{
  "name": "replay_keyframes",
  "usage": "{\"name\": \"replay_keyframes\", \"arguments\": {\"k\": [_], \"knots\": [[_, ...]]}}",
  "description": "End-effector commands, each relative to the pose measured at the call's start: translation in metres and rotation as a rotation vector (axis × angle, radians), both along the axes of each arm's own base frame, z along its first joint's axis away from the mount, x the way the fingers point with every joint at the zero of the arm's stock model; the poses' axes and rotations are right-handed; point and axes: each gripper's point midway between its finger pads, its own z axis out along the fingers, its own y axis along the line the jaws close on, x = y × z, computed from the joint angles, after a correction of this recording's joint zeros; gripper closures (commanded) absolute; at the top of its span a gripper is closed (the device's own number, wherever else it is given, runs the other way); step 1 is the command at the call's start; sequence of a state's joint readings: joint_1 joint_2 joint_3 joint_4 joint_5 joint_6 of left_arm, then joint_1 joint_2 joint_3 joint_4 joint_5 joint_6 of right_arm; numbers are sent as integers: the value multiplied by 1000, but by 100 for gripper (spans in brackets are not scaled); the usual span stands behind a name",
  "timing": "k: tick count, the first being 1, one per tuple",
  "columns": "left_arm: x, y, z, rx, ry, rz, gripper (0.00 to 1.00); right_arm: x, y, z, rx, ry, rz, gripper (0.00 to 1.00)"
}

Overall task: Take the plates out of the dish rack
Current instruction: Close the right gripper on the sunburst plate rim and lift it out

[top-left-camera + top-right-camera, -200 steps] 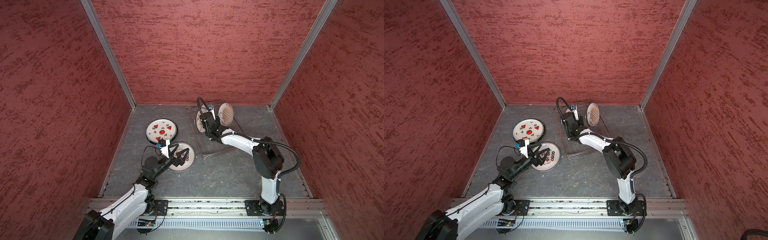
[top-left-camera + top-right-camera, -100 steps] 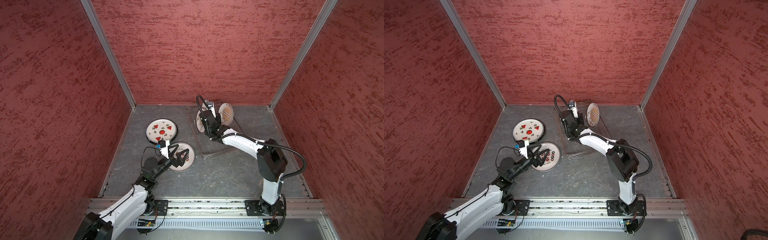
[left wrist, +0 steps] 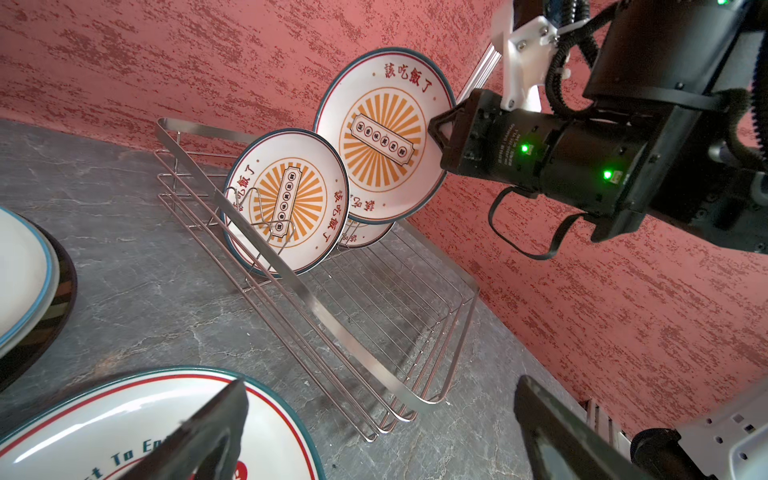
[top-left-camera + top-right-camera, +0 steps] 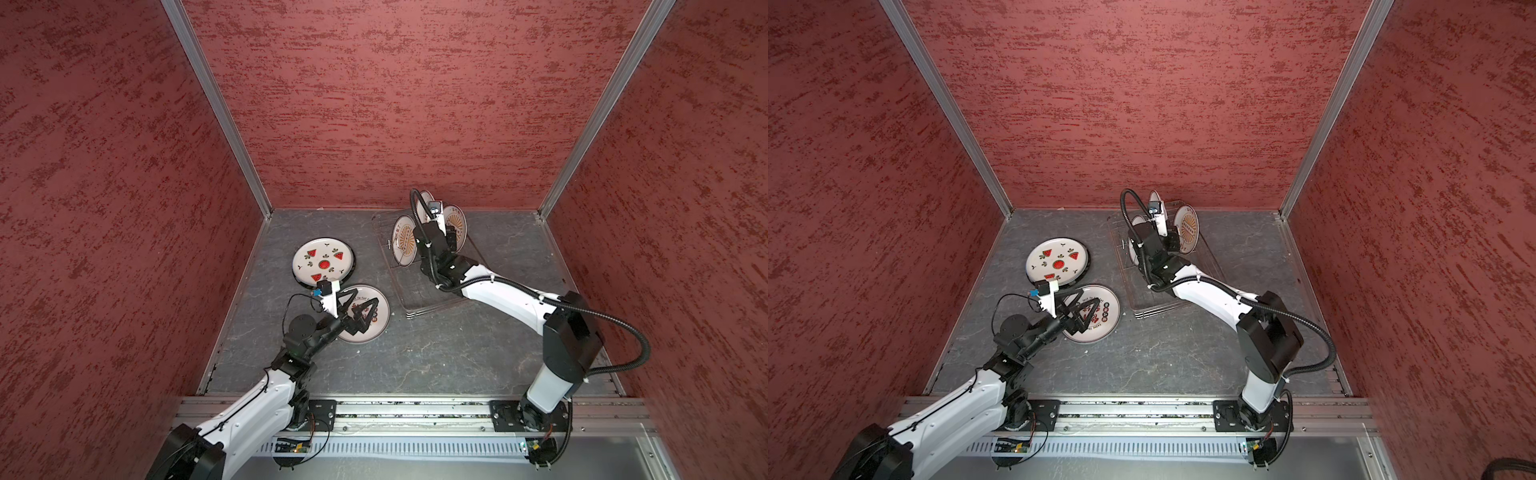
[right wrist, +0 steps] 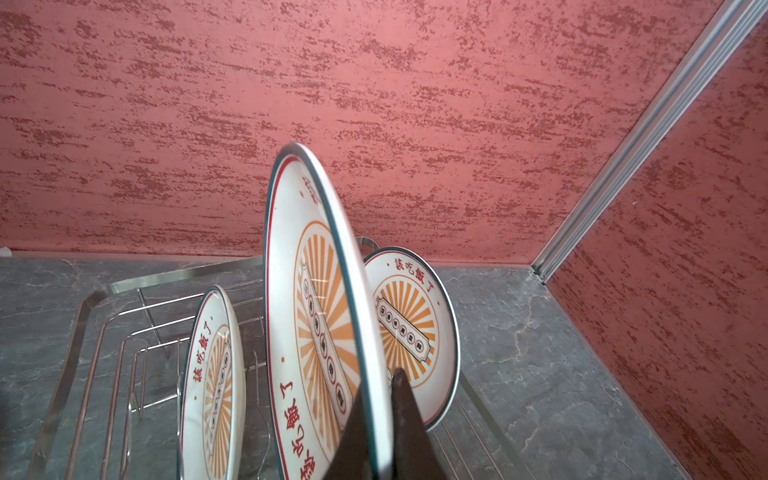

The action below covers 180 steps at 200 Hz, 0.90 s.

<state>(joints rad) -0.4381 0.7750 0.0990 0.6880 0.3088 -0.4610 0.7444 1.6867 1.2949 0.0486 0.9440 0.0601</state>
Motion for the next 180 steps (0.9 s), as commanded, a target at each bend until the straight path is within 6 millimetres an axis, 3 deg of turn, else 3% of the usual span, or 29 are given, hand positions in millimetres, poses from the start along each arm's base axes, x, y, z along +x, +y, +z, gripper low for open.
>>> {"name": "replay_keyframes", "arguments": {"k": [1,42,97,134,180], "knots": [[-3,-1,-2,-9,9,-6,1,-13,-10,46,121,-126,6,98],[-6,-5,-1,-13,6,-18,1,-37,-26,46,195,-133,58,98],[-13,-17,1,-44,7,-65,1,-74,-36,35,421,-134,321,98],[-15,-24,10,-51,-8,-89,1,-99,-53,30,527,-161,445,98],[-23,-40,20,-39,-26,-188,1,-138,-43,32,631,-215,691,99]]}}
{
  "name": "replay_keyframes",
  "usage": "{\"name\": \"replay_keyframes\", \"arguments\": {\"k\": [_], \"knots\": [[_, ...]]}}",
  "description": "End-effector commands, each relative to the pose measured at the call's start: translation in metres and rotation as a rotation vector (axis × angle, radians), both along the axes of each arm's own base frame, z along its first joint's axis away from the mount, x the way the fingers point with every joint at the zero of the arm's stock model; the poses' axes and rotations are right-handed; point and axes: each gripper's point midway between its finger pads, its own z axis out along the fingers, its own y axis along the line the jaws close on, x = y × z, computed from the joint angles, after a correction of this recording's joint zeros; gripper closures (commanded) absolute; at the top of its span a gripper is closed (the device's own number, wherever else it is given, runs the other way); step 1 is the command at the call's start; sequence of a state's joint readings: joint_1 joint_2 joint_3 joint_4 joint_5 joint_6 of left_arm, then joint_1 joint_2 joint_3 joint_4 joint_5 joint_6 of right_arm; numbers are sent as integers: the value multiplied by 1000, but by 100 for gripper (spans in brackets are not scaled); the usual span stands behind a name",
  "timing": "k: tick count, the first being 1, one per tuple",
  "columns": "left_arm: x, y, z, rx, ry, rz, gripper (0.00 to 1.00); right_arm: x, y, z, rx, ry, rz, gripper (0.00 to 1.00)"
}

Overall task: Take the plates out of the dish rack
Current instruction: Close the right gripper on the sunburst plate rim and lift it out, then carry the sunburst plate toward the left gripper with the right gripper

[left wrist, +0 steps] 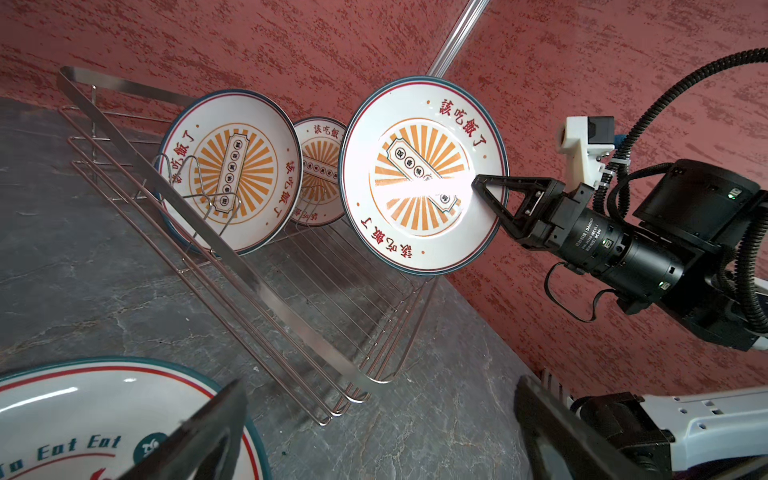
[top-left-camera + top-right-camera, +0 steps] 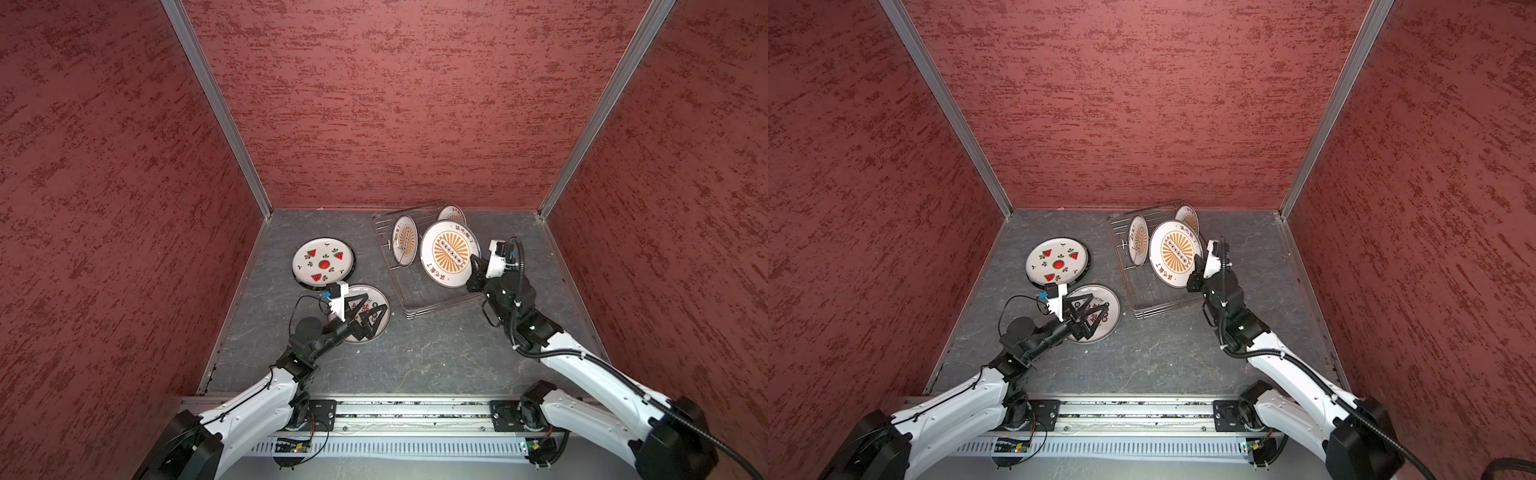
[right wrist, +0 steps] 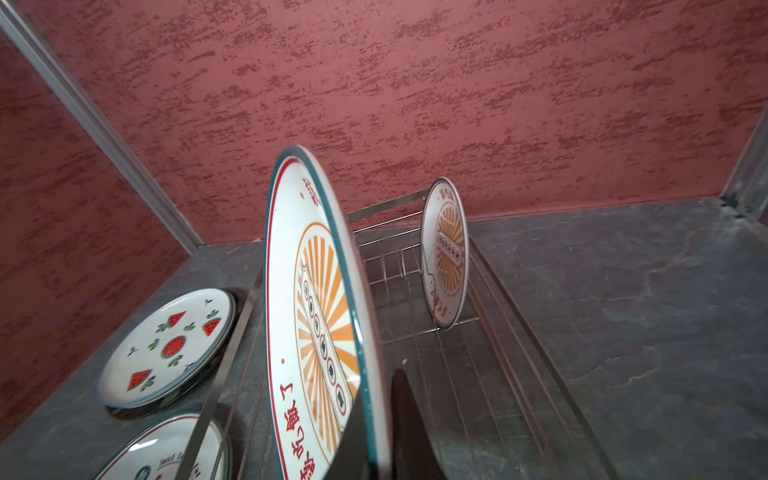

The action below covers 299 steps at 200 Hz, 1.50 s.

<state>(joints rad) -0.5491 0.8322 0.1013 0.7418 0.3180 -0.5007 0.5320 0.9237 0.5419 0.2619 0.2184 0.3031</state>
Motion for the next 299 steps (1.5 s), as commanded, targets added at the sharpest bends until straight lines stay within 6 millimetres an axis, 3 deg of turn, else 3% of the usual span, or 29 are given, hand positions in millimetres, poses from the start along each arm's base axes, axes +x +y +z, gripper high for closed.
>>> {"name": "replay_keyframes", "arguments": {"k": [1,52,85,141,149,183,230,272,299], "knots": [[-5,-11,23,-17,-57,-69,1,-24,24,51,166,-174,205,99],[-28,-22,44,-25,-115,-208,1,-57,50,53,210,-238,441,99],[-30,-14,49,-21,-119,-167,1,-81,65,49,223,-274,594,99],[-29,-9,55,-16,-104,-103,1,-95,70,40,248,-298,669,99],[-24,-8,45,7,-63,-76,0,-97,71,40,250,-299,679,99],[-27,-16,43,8,-59,-111,17,-96,74,35,249,-286,691,99],[-26,-17,48,6,-62,-101,50,-87,76,29,242,-269,669,99],[-19,-17,44,25,-18,-78,61,-84,81,28,239,-262,677,99],[-15,-20,42,28,-8,-77,74,-82,85,27,236,-257,686,99]]}}
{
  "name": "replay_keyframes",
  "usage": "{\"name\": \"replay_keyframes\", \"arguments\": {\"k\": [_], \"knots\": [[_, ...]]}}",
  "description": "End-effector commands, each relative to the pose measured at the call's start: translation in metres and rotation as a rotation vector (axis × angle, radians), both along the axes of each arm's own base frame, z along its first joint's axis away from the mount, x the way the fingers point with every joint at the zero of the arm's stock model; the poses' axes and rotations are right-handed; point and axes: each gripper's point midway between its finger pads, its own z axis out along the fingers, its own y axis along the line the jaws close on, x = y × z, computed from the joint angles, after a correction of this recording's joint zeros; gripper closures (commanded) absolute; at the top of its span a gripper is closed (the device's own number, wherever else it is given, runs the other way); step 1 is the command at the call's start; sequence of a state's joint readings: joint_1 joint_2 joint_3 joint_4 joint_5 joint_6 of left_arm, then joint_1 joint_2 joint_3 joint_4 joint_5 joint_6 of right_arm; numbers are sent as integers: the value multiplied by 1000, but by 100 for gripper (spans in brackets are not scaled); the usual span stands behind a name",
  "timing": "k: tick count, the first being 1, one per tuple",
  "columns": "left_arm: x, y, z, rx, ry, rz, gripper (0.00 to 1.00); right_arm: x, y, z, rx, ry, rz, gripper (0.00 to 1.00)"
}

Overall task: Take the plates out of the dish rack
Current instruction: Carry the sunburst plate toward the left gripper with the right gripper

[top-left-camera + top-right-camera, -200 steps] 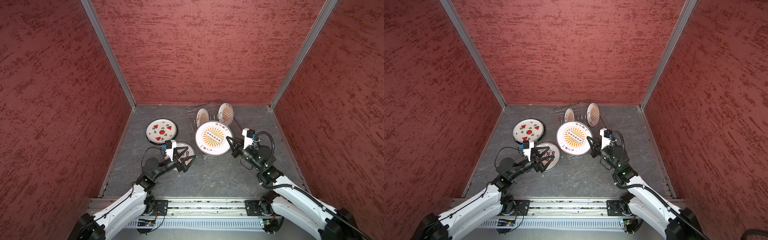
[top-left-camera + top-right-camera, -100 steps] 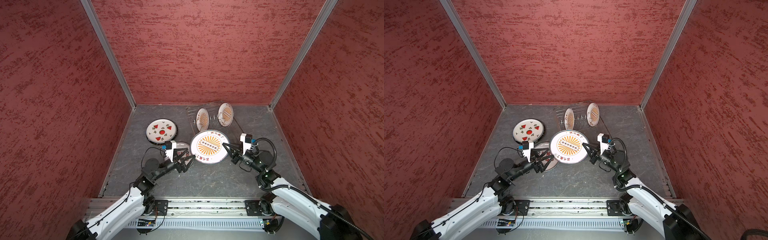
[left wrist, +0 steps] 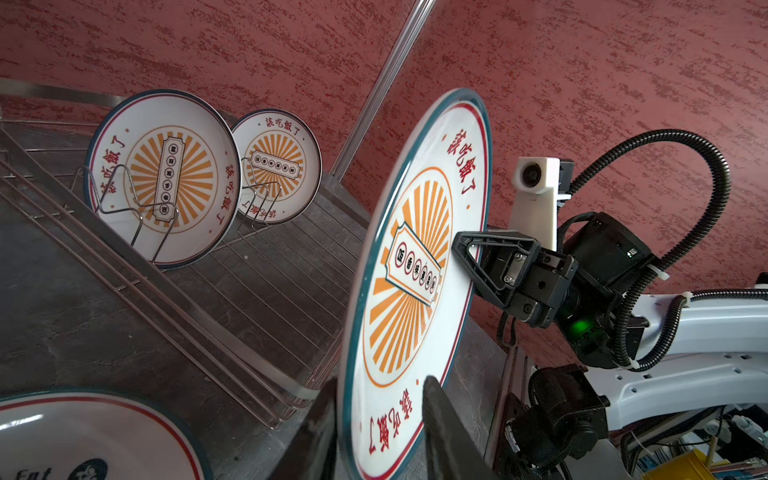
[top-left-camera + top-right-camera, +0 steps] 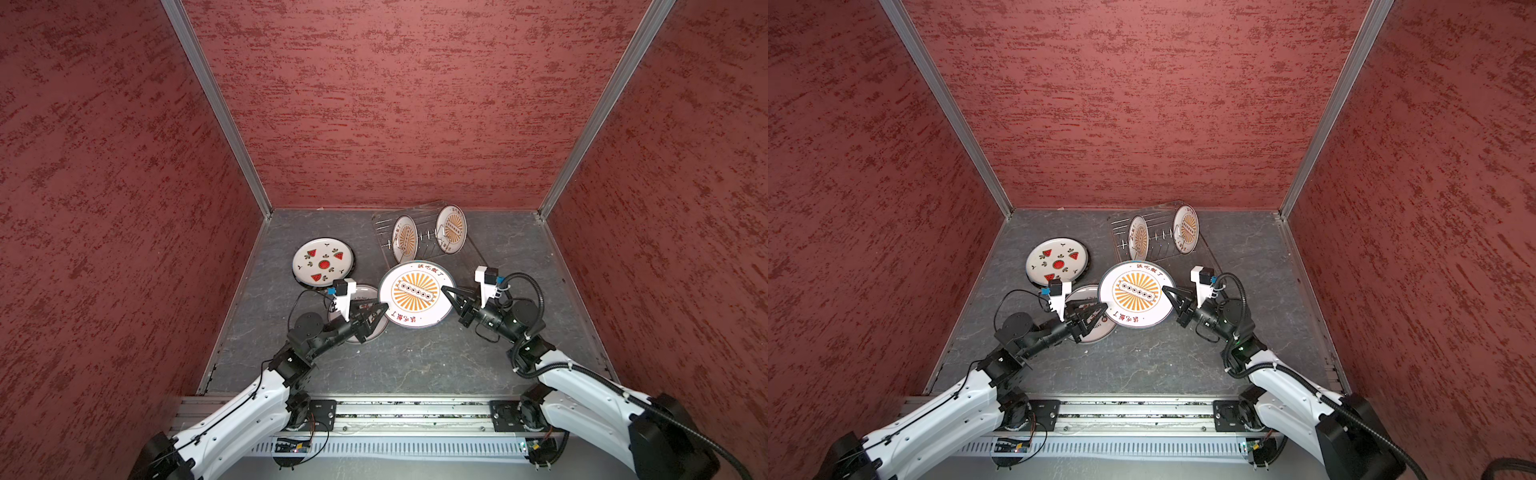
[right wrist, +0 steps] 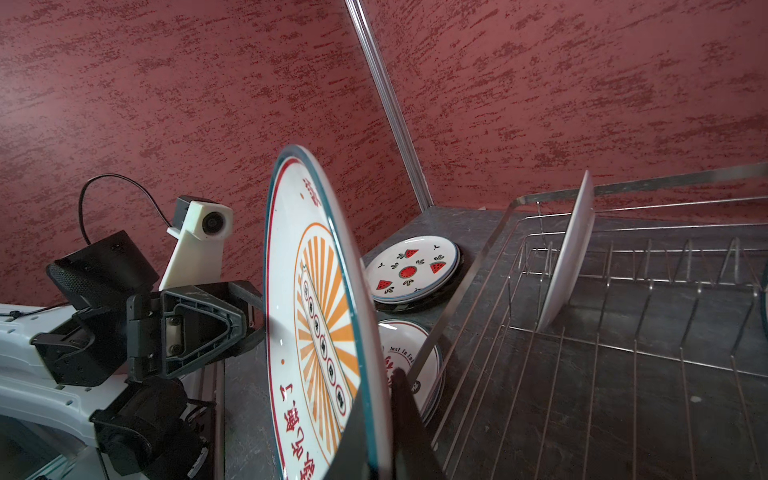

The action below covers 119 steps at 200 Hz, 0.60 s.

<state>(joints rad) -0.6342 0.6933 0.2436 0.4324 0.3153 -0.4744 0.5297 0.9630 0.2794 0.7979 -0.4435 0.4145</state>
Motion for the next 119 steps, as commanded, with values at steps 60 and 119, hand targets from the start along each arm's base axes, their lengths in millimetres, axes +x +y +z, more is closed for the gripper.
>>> {"name": "replay_keyframes", "arguments": {"k": [60,119], "knots": [[2,-14,8,-12,19,-60,87,0,11,32,47,-102,25,99],[5,-19,9,-27,35,-71,96,4,15,26,33,-92,19,98]]}}
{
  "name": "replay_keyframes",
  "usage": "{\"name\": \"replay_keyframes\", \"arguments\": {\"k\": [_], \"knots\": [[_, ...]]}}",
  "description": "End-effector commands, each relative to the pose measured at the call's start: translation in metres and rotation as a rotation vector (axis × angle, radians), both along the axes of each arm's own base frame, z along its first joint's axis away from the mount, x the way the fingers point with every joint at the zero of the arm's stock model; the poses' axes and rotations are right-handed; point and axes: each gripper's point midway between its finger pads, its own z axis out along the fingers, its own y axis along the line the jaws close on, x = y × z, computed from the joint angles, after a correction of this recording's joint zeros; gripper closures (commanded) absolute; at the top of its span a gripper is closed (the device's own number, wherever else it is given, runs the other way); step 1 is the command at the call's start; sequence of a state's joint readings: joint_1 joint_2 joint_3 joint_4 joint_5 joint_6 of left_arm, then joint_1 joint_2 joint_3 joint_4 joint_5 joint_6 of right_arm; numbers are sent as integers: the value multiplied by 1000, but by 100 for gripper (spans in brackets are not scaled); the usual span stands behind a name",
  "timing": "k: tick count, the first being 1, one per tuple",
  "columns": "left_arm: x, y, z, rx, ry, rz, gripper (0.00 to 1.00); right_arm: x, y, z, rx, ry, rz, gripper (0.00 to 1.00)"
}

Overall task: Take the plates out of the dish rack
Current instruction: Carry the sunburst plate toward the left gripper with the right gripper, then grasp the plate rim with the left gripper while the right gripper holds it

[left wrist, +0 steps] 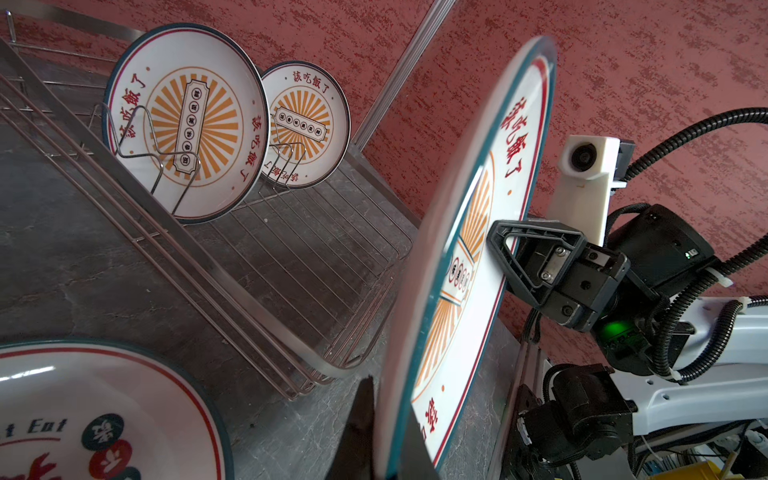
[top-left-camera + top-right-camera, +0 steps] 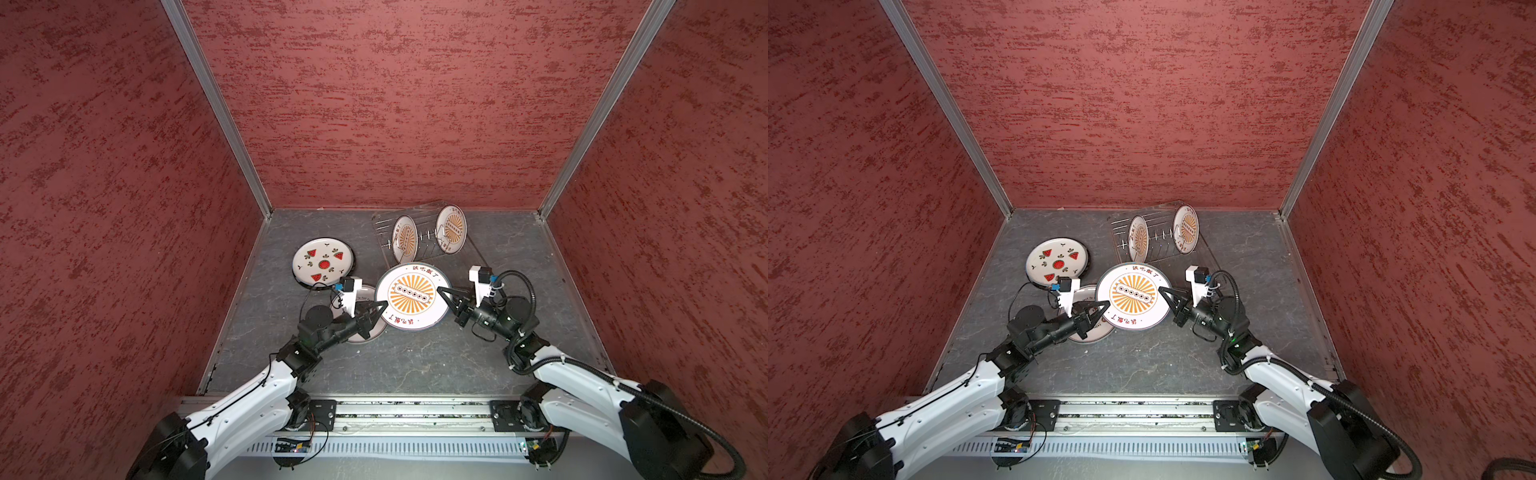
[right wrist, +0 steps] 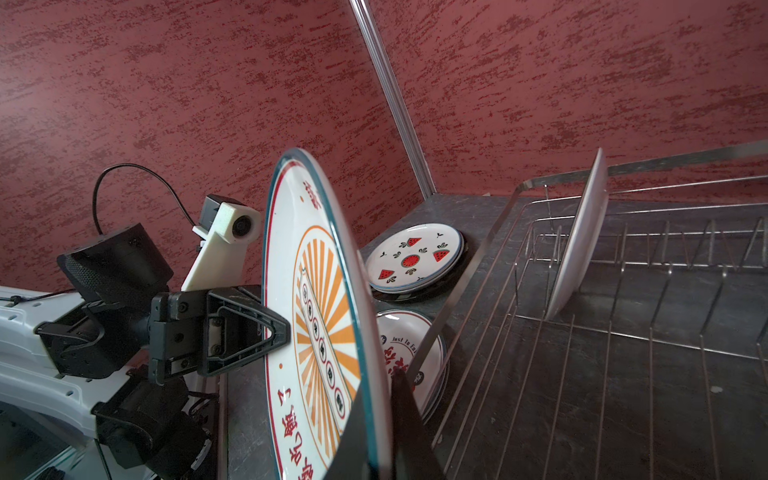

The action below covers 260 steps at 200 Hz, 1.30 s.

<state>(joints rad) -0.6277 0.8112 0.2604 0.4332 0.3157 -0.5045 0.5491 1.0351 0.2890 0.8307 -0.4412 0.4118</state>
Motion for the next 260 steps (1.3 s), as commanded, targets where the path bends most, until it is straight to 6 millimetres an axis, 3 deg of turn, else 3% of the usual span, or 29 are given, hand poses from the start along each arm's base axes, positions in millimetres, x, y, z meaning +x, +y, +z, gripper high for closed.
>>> {"name": "replay_keyframes", "arguments": {"k": [1,75,107,134,152,157,161,211,260], "knots": [[-7,-13,34,-72,-68,-77,97,1,5,37,50,-115,3,98],[-7,-12,35,-89,-49,-73,100,5,19,28,19,-86,42,93],[-4,-8,34,-97,-29,-41,100,4,19,28,19,-84,45,82],[-1,-4,36,-106,-30,-10,100,4,19,29,20,-84,45,53],[0,-2,30,-95,-6,-1,100,7,17,28,27,-66,24,24],[0,-2,29,-92,2,0,100,8,16,29,30,-63,17,7],[1,-1,28,-93,5,2,100,8,16,28,31,-60,11,1],[3,7,28,-111,19,32,100,12,10,29,40,-55,-30,1],[8,30,24,-158,93,106,100,13,10,28,37,-55,-39,1]]}}
